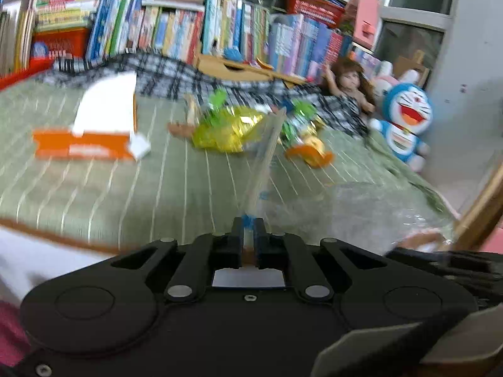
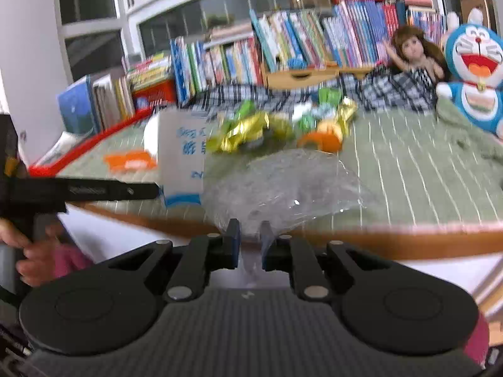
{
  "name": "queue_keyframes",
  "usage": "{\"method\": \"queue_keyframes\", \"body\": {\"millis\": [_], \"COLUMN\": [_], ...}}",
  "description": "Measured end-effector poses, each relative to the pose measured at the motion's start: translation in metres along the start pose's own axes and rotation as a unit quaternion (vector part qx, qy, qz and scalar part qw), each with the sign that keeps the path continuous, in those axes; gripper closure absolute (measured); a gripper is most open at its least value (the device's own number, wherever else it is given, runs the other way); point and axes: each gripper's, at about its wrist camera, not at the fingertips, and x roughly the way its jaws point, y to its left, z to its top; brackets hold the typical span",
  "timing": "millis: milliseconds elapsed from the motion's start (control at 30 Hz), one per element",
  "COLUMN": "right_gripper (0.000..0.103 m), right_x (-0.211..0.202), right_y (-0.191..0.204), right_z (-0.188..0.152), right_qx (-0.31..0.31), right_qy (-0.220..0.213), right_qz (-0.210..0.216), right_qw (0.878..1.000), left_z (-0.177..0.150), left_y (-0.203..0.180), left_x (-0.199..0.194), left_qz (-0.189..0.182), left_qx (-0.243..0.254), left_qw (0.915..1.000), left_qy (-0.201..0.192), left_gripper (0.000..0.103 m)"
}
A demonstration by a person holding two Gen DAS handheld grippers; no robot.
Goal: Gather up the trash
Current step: 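Lower the box below the bed edge and open the left gripper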
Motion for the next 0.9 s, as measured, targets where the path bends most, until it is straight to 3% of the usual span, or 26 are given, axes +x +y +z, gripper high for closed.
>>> {"method": "queue_keyframes", "body": {"millis": [200, 500, 733, 833, 867, 900], "right_gripper": [0.087, 0.088, 0.087, 0.076, 0.060, 0.055], "right_x": [-0.006, 0.023, 0.049, 0.056, 0.057, 0.059], "right_y": [0.008, 0.023, 0.019, 0.019, 0.020, 0.019], "right_z": [-0.032, -0.056, -0.063, -0.061, -0.059, -0.057], "right_qx": [-0.008, -0.018, -0.012, -0.016, -0.018, -0.018], "right_qy": [0.058, 0.139, 0.167, 0.162, 0.159, 0.156], "right_qz": [0.011, 0.045, 0.045, 0.047, 0.046, 0.047], "right_qw": [0.998, 0.989, 0.985, 0.986, 0.986, 0.986], "left_z": [-0.037, -0.074, -0.085, -0.083, -0.082, -0.081], "left_y": [0.003, 0.009, 0.024, 0.024, 0.023, 0.023], "left_x": [-0.028, -0.002, 0.016, 0.018, 0.018, 0.019], "left_qz": [-0.006, 0.026, 0.043, 0.049, 0.051, 0.054], "left_qx": [0.015, 0.009, -0.001, 0.001, 0.002, 0.002], "left_qw": [0.9989, 0.9950, 0.9909, 0.9910, 0.9911, 0.9912], "left_qy": [0.044, 0.096, 0.128, 0.125, 0.123, 0.121], "left_gripper": [0.097, 0.097, 0.095, 0.093, 0.093, 0.088]}}
